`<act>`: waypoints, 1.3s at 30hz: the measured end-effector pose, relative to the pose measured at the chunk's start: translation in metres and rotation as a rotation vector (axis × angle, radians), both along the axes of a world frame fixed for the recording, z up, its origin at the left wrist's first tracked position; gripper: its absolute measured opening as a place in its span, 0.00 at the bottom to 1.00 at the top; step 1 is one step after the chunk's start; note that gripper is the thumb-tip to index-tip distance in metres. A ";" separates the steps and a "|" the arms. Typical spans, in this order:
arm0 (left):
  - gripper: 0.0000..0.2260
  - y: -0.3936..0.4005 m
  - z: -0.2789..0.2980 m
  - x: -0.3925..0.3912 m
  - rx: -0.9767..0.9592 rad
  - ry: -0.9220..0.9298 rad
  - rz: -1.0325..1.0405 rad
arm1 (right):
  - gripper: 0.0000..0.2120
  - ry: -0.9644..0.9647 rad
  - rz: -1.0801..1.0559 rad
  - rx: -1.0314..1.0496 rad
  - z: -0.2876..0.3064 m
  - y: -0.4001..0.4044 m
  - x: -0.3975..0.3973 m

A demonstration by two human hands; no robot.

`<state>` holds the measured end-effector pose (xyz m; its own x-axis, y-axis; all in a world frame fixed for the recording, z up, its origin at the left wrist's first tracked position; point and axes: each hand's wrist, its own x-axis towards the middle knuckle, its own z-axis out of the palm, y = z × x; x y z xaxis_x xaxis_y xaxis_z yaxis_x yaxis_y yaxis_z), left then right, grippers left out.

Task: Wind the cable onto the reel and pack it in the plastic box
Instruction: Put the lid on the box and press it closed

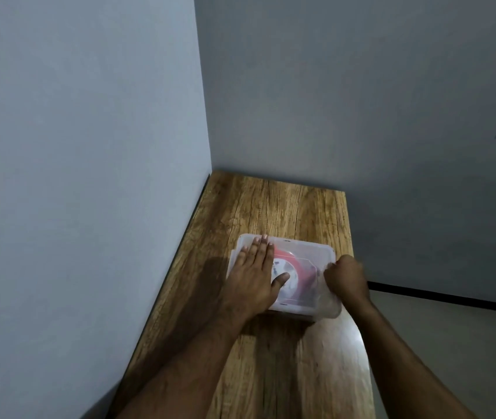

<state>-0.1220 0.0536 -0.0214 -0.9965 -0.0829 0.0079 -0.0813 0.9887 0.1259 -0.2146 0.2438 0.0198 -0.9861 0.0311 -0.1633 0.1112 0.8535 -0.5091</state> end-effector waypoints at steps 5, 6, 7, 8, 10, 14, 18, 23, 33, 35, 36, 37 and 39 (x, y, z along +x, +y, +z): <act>0.37 0.002 0.000 0.001 -0.013 0.013 0.001 | 0.14 0.142 0.163 0.214 -0.001 -0.008 0.019; 0.37 0.002 0.001 0.001 -0.003 0.012 0.001 | 0.22 0.159 0.228 0.317 -0.002 -0.011 0.022; 0.36 0.002 0.001 0.001 0.002 0.015 -0.001 | 0.30 0.180 0.304 0.419 -0.003 -0.015 0.027; 0.36 0.002 0.002 0.001 -0.002 0.020 -0.006 | 0.34 0.193 0.392 0.450 -0.005 -0.021 0.031; 0.35 0.002 0.004 0.002 -0.019 0.019 -0.018 | 0.37 0.170 0.576 0.440 -0.014 -0.029 0.036; 0.33 -0.001 0.004 0.006 -0.042 0.045 -0.044 | 0.46 0.163 0.632 0.408 -0.027 -0.034 0.041; 0.33 0.001 0.006 0.005 -0.016 0.073 -0.022 | 0.36 0.220 0.589 0.397 -0.035 -0.035 0.041; 0.27 0.000 0.016 0.000 0.143 0.256 0.238 | 0.35 0.234 0.554 0.368 -0.039 -0.035 0.041; 0.17 -0.046 0.037 0.011 1.604 -0.207 0.889 | 0.35 0.244 0.545 0.333 -0.038 -0.035 0.042; 0.20 -0.046 0.036 0.008 1.568 -0.155 0.930 | 0.34 0.242 0.548 0.340 -0.038 -0.034 0.041; 0.22 -0.045 0.036 0.005 1.487 -0.101 0.947 | 0.33 0.247 0.546 0.340 -0.039 -0.034 0.041; 0.24 -0.041 0.037 0.002 1.336 -0.036 0.944 | 0.33 0.253 0.543 0.339 -0.039 -0.034 0.041; 0.23 -0.031 0.040 0.000 1.008 0.065 0.883 | 0.34 0.256 0.541 0.339 -0.038 -0.035 0.041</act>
<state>-0.1224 0.0227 0.0187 -0.6072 -0.6910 -0.3922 -0.6058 0.0832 0.7912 -0.1734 0.2086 -0.0183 -0.8835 -0.4683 0.0088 -0.4637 0.8718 -0.1580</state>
